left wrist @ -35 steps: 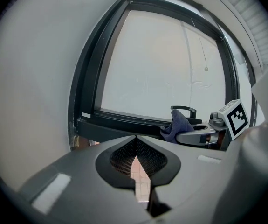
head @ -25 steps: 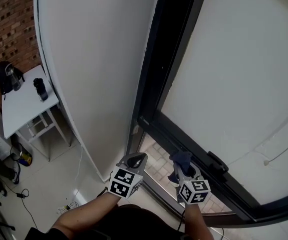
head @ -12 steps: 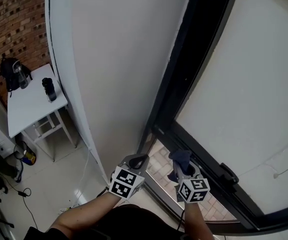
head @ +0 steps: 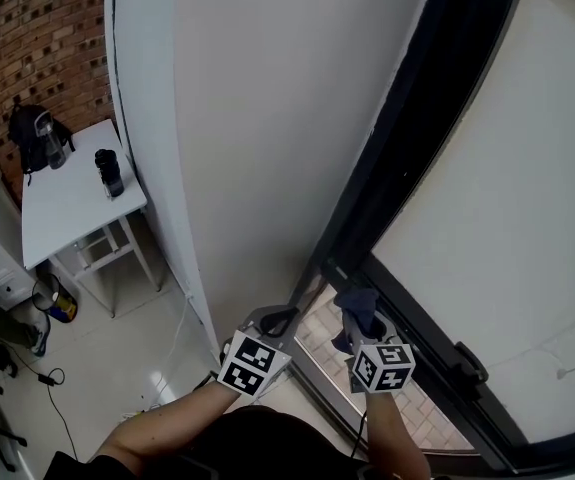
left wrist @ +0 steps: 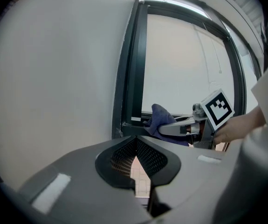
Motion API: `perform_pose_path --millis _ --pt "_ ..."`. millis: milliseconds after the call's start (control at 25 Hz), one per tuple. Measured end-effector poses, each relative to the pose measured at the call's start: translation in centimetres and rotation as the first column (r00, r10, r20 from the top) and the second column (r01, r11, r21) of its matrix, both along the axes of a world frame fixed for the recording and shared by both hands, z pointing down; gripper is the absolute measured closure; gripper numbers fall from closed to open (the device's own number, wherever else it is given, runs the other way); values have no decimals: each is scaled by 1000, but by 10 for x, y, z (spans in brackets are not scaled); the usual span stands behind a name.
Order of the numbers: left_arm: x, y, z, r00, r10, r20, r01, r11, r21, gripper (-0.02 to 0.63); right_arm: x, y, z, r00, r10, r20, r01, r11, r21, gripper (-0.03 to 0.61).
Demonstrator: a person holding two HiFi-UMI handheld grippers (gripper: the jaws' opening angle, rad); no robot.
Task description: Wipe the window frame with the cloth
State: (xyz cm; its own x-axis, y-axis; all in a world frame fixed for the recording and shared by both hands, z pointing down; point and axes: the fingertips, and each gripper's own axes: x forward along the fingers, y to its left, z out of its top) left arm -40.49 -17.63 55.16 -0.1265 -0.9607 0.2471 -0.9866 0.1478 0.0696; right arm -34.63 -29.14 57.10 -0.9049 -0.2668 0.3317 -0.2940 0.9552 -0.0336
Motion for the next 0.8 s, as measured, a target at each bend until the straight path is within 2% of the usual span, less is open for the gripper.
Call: perform_pose_path --millis 120,400,800 --pt "0 0 -5 1000 26 -1 -25 1000 7 620 -18 3 -3 1000 -9 -1 9 1000 3 451" --pt "-9 2 -1 1000 24 0 -24 1000 -1 620 -49 6 -1 1000 -21 -5 21 1000 -9 452" --pt "-10 8 4 999 37 -7 -37 999 -17 620 -54 9 -3 1000 2 1 -2 1000 -26 451"
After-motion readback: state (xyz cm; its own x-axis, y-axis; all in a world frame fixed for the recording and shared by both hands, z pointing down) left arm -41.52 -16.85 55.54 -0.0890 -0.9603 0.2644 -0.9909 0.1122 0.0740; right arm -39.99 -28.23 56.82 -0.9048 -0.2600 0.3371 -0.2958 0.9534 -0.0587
